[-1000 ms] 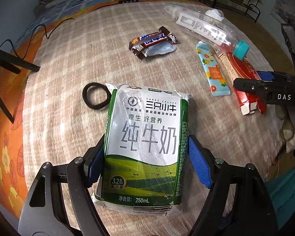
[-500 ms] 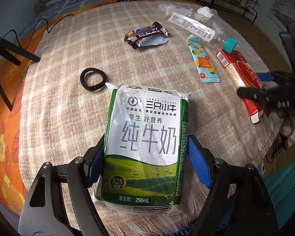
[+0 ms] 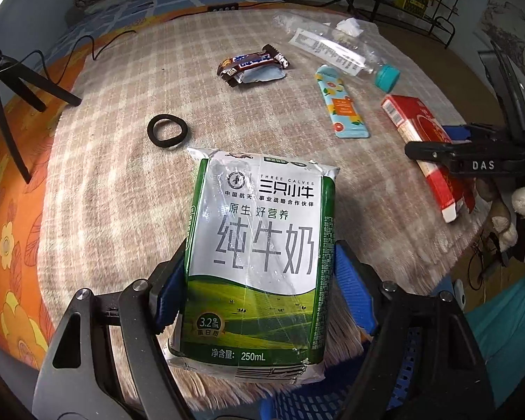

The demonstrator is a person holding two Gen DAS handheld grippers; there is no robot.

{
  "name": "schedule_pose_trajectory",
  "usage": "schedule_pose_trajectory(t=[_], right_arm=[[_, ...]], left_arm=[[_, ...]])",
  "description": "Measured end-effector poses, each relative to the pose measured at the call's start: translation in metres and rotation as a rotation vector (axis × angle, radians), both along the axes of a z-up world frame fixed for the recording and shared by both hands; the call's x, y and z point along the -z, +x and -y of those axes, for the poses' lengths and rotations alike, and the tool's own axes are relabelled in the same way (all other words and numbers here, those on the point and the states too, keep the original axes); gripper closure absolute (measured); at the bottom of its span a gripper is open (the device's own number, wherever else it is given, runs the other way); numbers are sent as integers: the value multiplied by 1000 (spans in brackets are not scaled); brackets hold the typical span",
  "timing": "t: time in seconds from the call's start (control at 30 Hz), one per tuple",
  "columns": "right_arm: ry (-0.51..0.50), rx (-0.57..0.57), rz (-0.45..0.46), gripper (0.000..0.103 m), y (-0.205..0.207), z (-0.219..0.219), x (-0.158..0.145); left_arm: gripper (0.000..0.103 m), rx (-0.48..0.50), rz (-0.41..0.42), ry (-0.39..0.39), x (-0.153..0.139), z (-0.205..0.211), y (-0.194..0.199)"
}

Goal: Collect trash
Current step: 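Carry the milk carton and red box with both tools over the blue basket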

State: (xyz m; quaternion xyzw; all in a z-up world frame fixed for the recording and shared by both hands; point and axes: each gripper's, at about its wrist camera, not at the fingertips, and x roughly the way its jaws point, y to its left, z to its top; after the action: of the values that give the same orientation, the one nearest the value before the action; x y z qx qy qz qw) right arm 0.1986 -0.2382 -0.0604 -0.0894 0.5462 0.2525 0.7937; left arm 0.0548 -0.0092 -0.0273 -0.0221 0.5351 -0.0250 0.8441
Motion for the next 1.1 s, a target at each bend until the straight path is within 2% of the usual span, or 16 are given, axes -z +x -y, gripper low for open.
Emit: schedule_pose_trajectory(t=[0.23, 0.67, 1.1], right_arm=[[47, -33, 6, 14, -35, 24, -17], [88, -187, 69, 14, -135, 26, -49], [92, -270, 61, 14, -198, 25, -40]], left_arm=[[24, 8, 14, -8, -13, 10, -25], [24, 47, 25, -47, -22, 39, -95], [24, 39, -7, -74, 0, 53, -143]])
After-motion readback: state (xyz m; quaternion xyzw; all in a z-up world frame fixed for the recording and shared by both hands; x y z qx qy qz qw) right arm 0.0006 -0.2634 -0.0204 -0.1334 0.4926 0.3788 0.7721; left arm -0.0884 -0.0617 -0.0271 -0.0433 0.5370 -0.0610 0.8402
